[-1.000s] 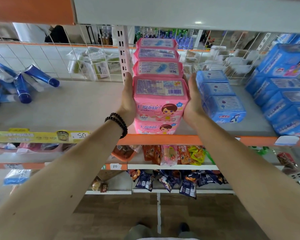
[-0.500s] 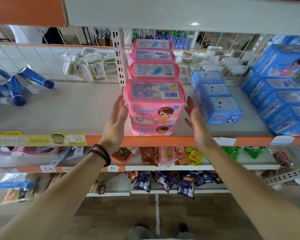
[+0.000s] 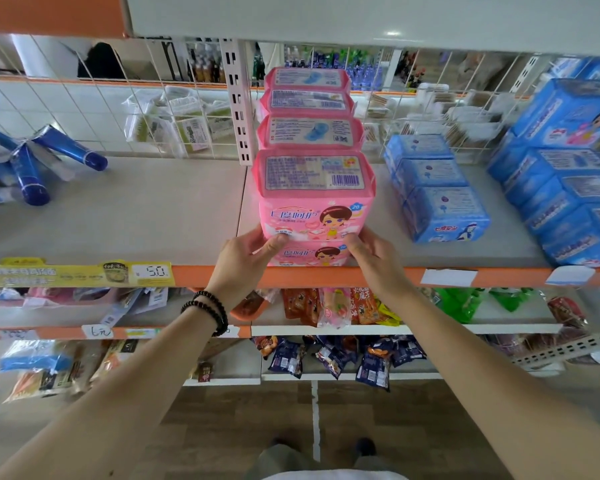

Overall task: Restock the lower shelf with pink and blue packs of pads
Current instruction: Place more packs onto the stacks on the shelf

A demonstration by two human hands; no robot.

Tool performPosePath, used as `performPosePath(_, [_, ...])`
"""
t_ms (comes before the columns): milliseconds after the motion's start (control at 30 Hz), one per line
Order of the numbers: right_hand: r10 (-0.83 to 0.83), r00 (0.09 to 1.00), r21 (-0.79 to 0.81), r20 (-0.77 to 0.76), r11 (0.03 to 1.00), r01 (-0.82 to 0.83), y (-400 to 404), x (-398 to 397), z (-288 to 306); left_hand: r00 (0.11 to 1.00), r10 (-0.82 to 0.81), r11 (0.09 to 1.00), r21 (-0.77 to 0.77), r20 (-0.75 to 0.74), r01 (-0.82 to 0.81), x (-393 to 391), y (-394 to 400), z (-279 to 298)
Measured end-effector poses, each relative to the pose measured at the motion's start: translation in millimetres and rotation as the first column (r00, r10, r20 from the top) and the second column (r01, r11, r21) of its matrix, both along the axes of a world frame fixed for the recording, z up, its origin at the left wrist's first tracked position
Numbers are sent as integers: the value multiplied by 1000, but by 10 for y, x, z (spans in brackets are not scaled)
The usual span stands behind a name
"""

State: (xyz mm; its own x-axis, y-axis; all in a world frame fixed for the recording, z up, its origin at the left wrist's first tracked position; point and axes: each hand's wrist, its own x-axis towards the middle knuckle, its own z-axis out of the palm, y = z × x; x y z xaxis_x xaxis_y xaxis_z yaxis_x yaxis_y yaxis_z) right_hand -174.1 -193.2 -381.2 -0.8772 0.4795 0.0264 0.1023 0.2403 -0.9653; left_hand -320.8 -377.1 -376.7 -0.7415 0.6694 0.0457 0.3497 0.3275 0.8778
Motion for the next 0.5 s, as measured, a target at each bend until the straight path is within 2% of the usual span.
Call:
performPosePath(267, [-20,1000,9,4,1000,20,-8,7,-4,1000,8,1000,-19,27,-8,-7,-14,9])
performPosePath(500, [-2,1000,5,6,1000,2,-29,49,-26,992,-55,998,40,114,51,-9,-88,-21])
